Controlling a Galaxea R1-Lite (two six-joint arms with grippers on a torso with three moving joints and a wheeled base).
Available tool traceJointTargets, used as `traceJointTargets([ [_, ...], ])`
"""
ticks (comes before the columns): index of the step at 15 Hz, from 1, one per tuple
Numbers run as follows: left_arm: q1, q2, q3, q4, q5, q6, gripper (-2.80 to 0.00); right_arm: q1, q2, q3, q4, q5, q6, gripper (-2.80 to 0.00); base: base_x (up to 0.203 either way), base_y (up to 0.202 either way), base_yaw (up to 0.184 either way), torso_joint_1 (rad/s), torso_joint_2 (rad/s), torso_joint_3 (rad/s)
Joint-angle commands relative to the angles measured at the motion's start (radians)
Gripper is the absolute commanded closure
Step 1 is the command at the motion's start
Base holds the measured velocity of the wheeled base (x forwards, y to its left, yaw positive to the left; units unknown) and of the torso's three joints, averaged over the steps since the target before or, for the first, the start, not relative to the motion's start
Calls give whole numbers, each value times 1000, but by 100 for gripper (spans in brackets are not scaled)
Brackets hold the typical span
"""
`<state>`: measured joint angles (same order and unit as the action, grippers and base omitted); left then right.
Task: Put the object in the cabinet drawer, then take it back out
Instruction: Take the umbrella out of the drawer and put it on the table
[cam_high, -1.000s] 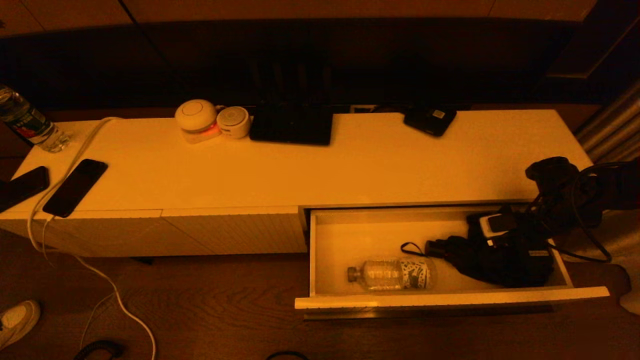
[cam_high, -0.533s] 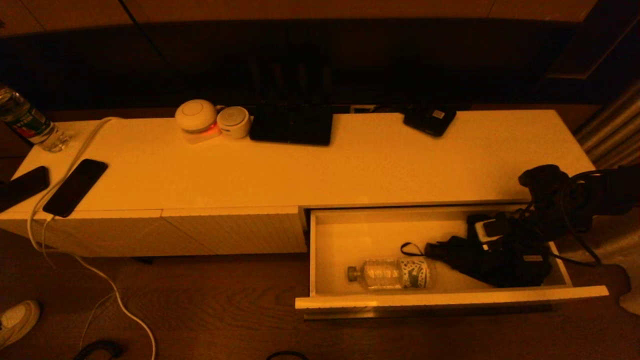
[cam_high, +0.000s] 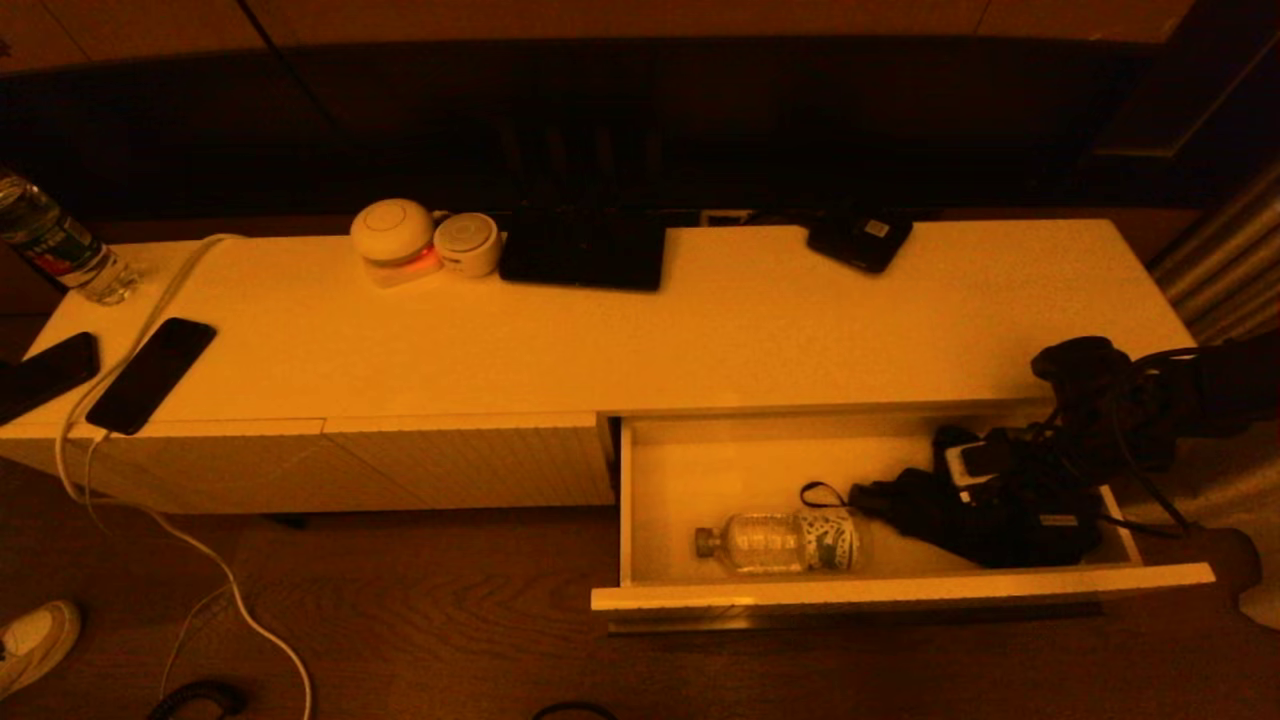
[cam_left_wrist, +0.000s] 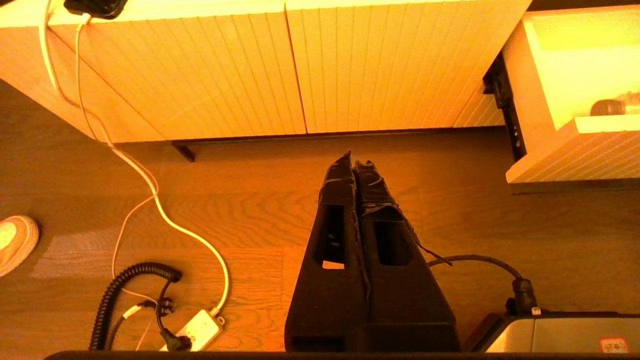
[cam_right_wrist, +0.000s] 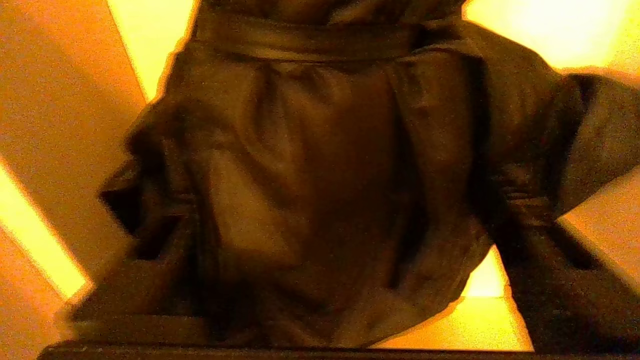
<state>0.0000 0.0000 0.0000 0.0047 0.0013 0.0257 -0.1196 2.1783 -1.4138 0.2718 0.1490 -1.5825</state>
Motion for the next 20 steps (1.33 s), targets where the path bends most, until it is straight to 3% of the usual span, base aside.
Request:
traceJointTargets([
  [1,0,0,0,0,0,0,0,3,0,1,4,0,-10,0,0,0,0,0,0,0],
  [20,0,0,0,0,0,0,0,3,-185,167,-3,34,-8,0,0,0,0,0,0,0],
])
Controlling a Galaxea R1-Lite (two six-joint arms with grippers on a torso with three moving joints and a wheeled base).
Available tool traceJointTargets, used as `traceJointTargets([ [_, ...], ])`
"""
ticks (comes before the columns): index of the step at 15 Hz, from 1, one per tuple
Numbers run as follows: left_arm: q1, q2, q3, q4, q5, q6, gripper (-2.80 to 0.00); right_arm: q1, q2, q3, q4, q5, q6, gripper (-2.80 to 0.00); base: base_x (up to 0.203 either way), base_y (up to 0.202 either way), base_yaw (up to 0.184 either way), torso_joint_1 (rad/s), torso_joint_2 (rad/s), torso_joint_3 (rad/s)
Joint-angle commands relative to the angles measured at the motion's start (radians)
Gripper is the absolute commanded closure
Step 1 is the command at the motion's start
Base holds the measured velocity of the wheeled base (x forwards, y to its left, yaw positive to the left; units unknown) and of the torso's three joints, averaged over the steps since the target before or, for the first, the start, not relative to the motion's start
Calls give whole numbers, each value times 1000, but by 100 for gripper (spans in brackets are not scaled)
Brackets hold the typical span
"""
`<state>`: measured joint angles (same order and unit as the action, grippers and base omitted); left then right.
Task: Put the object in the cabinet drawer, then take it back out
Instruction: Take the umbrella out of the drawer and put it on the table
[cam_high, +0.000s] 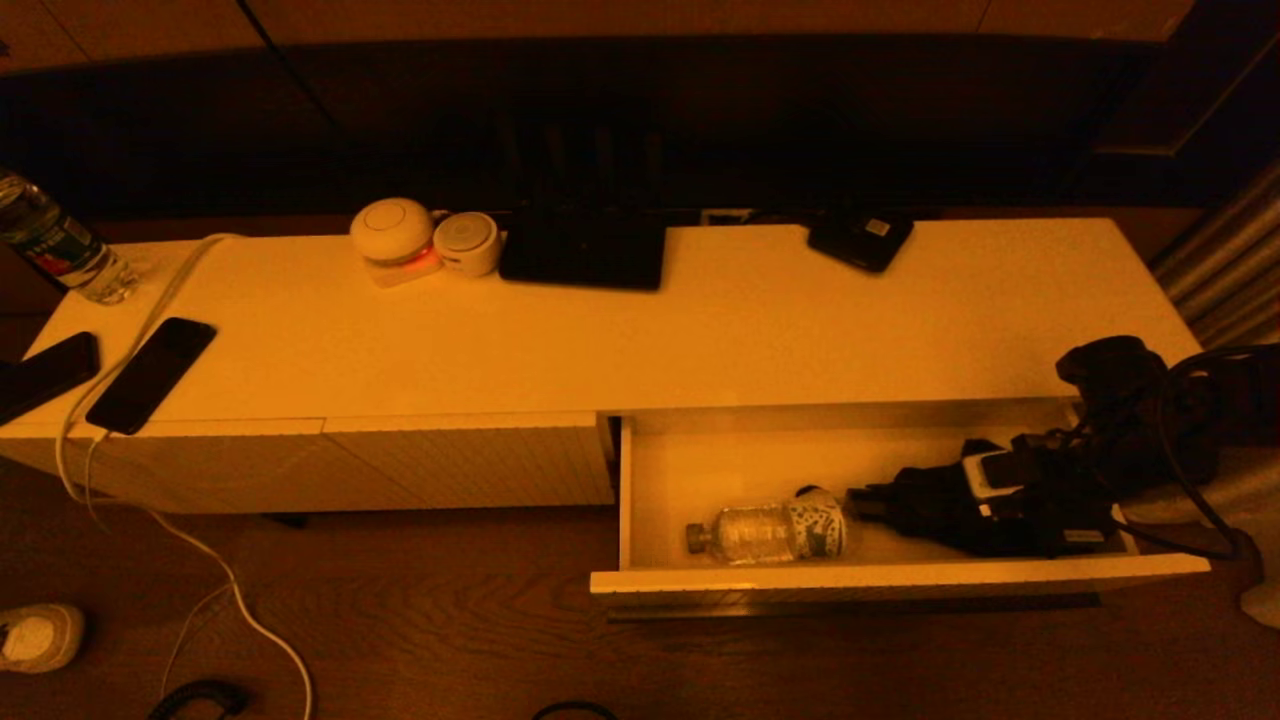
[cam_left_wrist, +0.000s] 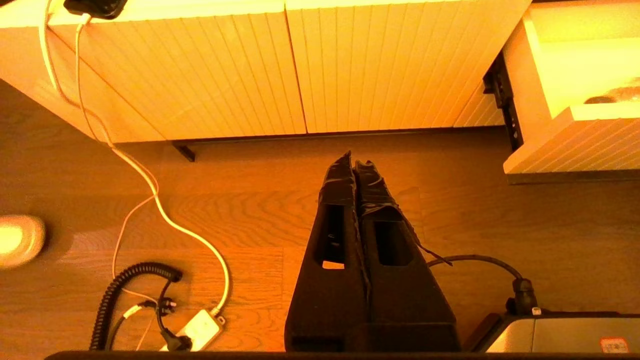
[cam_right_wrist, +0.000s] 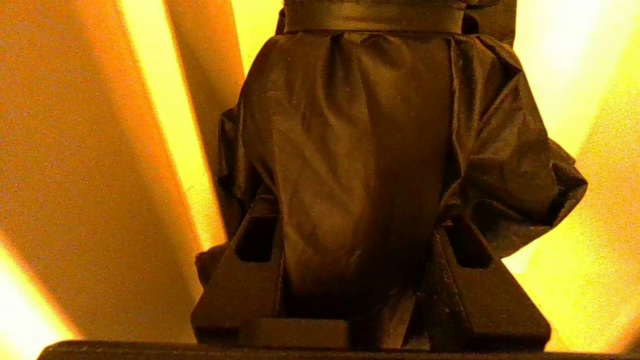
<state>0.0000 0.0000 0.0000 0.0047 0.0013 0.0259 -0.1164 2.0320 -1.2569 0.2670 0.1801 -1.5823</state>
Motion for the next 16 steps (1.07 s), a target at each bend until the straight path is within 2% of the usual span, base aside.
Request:
traceJointTargets([
  [1,0,0,0,0,0,0,0,0,-50,19,1,7,-9,0,0,0,0,0,0,0],
  [11,0,0,0,0,0,0,0,-45,-277,124,0,8,-25,0,0,0,0,0,0,0],
  [16,0,0,0,0,0,0,0,-80,-489,148,9,18,-31,0,0,0,0,0,0,0],
])
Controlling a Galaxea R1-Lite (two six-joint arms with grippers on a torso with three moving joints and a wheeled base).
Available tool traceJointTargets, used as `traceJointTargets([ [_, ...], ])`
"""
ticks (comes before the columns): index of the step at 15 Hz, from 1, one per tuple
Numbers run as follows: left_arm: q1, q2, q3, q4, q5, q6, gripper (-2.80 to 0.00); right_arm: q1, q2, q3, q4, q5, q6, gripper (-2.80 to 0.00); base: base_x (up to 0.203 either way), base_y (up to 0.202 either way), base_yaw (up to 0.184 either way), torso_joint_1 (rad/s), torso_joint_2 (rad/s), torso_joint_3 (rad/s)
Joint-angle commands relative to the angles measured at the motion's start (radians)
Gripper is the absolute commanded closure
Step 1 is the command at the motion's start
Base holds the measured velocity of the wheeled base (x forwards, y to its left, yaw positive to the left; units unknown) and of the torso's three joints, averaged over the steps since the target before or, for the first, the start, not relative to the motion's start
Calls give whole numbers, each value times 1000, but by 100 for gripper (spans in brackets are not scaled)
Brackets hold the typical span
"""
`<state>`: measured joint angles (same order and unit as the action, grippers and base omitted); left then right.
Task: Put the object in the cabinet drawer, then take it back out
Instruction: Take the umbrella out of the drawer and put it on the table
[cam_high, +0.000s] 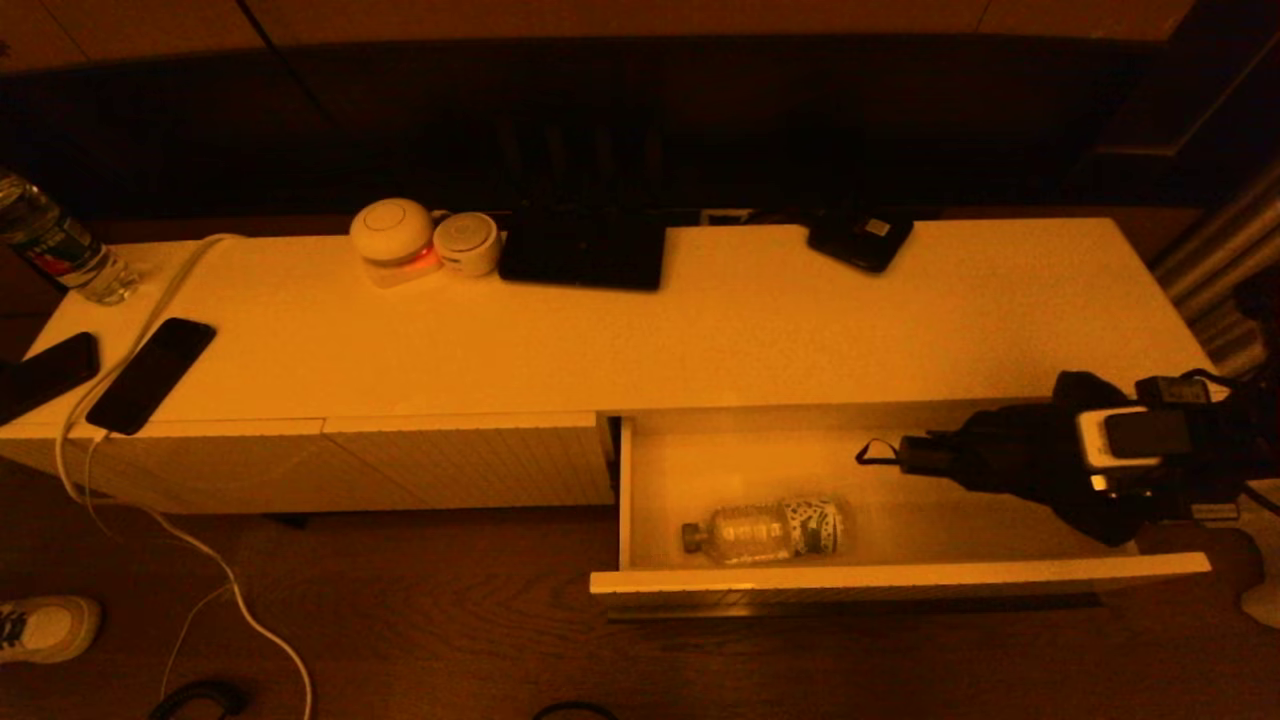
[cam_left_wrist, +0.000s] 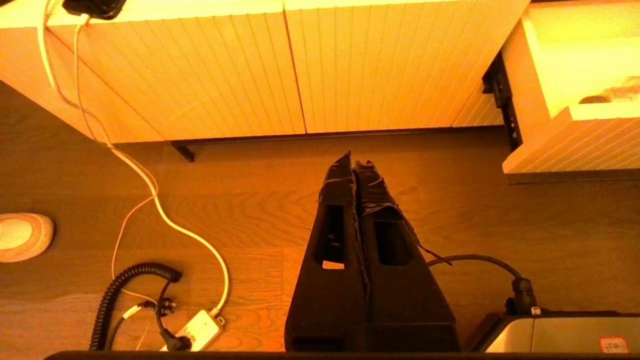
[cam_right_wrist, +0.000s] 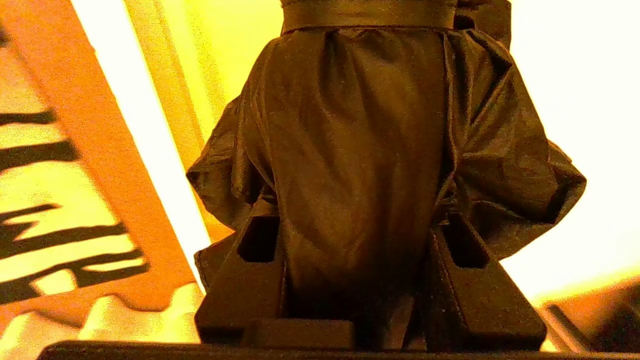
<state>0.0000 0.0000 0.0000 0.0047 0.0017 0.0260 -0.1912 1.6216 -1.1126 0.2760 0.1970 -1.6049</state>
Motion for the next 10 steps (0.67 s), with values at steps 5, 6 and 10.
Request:
traceJointTargets([
  [5,0,0,0,0,0,0,0,-39,-145,-60,-11,48,28,0,0,0,0,0,0,0],
  [6,0,0,0,0,0,0,0,-40,-119,-73,-35,50,31,0,0,0,0,0,0,0],
  [10,0,0,0,0,0,0,0,-51,30,-100,-235,50,33,0,0,0,0,0,0,0],
])
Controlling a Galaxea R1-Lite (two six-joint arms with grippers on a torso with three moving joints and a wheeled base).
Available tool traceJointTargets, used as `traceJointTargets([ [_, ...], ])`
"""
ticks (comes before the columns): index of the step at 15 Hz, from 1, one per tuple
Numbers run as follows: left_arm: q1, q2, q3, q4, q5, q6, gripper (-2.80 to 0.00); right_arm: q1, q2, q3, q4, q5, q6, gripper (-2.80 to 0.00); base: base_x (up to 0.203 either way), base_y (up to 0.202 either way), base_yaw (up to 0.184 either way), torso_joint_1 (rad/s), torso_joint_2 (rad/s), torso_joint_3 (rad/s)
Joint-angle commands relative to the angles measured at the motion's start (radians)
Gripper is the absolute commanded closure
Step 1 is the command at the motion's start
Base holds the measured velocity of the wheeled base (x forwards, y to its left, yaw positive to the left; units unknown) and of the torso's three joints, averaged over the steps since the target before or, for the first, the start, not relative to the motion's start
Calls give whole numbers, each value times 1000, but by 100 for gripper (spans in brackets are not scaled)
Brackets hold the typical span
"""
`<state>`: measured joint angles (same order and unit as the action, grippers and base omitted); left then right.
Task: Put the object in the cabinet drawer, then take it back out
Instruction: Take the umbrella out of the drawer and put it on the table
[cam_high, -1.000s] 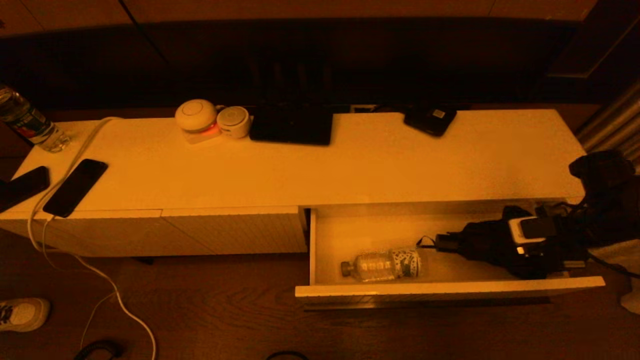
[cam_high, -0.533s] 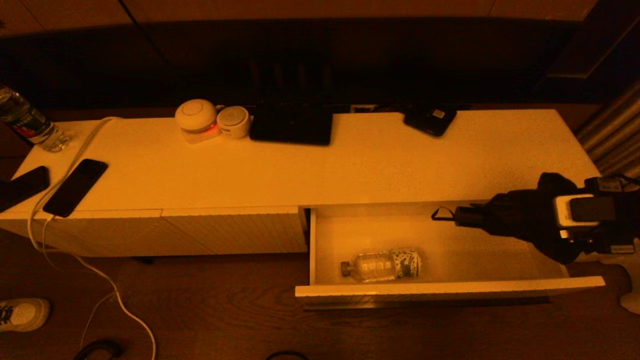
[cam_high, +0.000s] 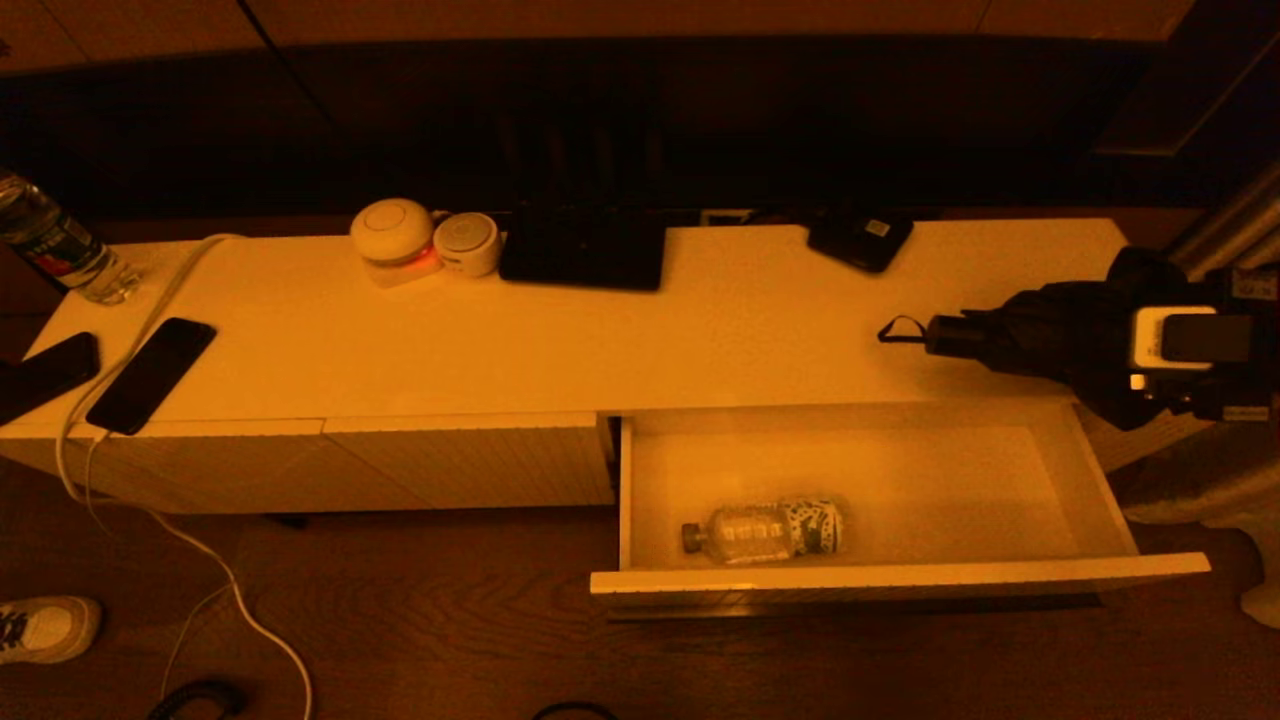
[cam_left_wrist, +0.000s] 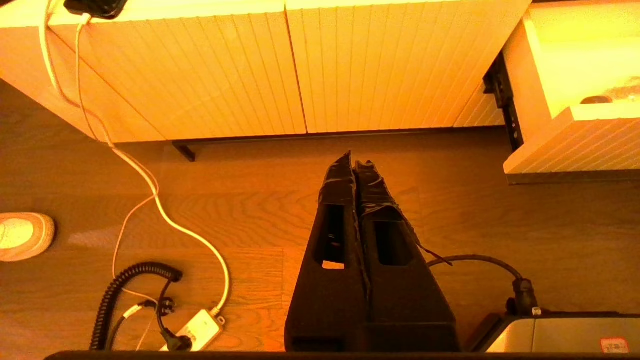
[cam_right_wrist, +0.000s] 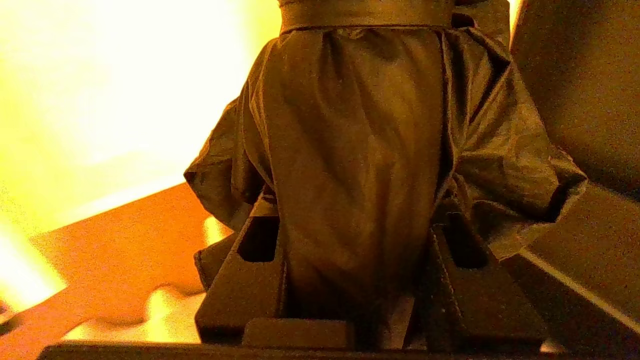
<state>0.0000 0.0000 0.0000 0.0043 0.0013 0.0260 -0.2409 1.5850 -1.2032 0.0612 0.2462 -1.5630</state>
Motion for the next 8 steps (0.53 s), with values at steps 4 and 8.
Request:
traceJointTargets([
  [4,0,0,0,0,0,0,0,18,218,-39,-149,-5,-8,0,0,0,0,0,0,0],
  [8,0,0,0,0,0,0,0,54,313,-81,-252,-5,-5,0,0,0,0,0,0,0],
])
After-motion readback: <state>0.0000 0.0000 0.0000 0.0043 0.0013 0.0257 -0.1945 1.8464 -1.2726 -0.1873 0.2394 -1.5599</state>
